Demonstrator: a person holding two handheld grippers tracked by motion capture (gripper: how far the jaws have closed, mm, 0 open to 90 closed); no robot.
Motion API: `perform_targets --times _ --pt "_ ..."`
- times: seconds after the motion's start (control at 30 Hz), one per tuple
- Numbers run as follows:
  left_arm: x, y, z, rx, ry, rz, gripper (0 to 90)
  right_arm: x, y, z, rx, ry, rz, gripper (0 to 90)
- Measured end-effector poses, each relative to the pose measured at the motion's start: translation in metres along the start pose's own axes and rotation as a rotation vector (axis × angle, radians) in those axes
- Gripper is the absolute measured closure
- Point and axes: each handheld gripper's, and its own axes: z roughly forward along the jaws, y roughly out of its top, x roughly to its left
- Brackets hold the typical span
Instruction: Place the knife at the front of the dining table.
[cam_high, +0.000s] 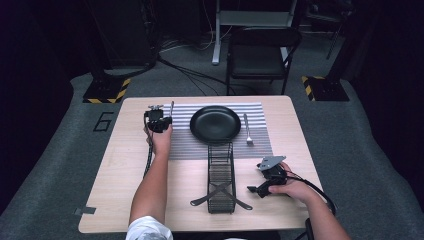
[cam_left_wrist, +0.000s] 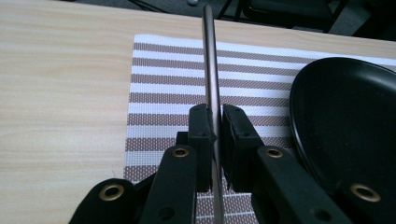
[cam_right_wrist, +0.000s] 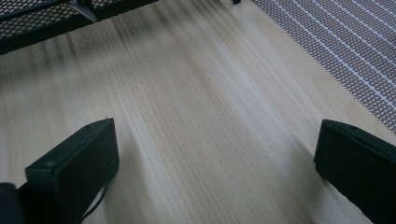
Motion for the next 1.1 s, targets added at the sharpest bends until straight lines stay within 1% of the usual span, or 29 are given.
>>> perform_targets --times 0.27,0.37,0.57,0.63,0.67,0.73,0.83,0.87,0.9,0.97,1.0,1.1 --pt "0.001 -0.006 0.013 0.016 0.036 -0.02 82.6 0.0 0.0 0.0 0.0 0.0 -0.001 0.0" --pt "0.001 -0.009 0.018 0.018 0.056 -0.006 82.5 0.0 0.0 0.0 0.0 0.0 0.0 0.0" --pt "0.001 -0.011 0.024 0.033 0.075 -0.023 82.5 0.0 0.0 0.0 0.0 0.0 0.0 0.0" --pt "0.0 -0.012 0.027 0.028 0.073 -0.044 82.5 0.0 0.0 0.0 0.0 0.0 0.0 0.0" --pt "0.0 -0.012 0.028 0.037 0.076 -0.026 82.5 0.0 0.0 0.0 0.002 0.0 0.005 0.0" --pt "0.001 -0.013 0.031 0.043 0.082 -0.019 82.5 0.0 0.0 0.0 0.0 0.0 0.001 0.0" --pt "0.004 -0.016 0.035 0.063 0.088 -0.037 82.5 0.0 0.0 0.0 0.002 0.0 0.005 0.0" --pt "0.005 -0.016 0.035 0.07 0.092 -0.029 82.5 0.0 0.0 0.0 0.002 0.0 0.005 0.0" --pt "0.005 -0.017 0.036 0.068 0.096 -0.028 82.3 0.0 0.0 0.0 0.0 0.0 -0.001 0.0" --pt "0.005 -0.017 0.037 0.066 0.097 -0.041 82.0 0.0 0.0 0.0 0.0 -0.001 0.001 0.0" --pt "0.005 -0.017 0.038 0.068 0.096 -0.028 81.9 0.0 0.0 0.0 0.001 -0.002 0.001 0.0" --pt "0.005 -0.017 0.038 0.071 0.101 -0.017 81.9 0.0 0.0 0.0 0.002 -0.001 0.0 0.0"
